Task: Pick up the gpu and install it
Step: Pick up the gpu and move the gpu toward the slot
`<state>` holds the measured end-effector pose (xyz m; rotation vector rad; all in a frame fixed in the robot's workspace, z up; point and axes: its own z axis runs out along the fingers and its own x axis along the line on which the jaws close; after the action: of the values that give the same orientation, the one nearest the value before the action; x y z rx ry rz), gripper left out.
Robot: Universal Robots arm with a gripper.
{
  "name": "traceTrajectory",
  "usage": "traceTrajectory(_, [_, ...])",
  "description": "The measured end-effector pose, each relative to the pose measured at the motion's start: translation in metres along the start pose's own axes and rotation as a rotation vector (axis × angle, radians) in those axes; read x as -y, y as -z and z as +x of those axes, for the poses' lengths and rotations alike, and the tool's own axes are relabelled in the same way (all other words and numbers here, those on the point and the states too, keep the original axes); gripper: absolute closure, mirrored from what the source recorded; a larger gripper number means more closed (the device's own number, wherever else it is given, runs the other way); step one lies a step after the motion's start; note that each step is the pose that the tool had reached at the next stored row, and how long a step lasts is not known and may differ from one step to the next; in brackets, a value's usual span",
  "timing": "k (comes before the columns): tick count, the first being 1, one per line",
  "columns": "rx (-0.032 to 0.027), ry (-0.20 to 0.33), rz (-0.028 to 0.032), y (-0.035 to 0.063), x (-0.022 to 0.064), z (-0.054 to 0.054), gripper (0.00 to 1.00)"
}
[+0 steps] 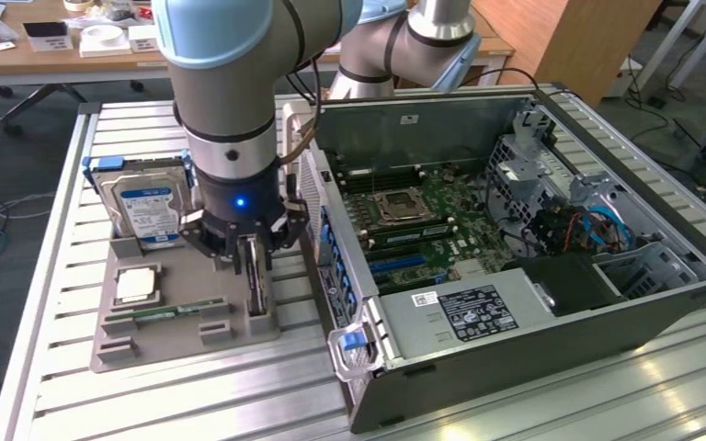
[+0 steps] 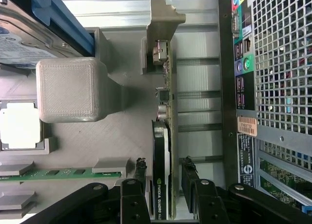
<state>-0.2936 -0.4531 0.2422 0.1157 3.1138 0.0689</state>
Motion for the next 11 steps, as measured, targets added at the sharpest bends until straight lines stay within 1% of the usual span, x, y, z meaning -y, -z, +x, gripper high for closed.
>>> traceTrajectory(11, [0.0,0.0,0.0001,-0.0044,0.0002,0.0001,0.57])
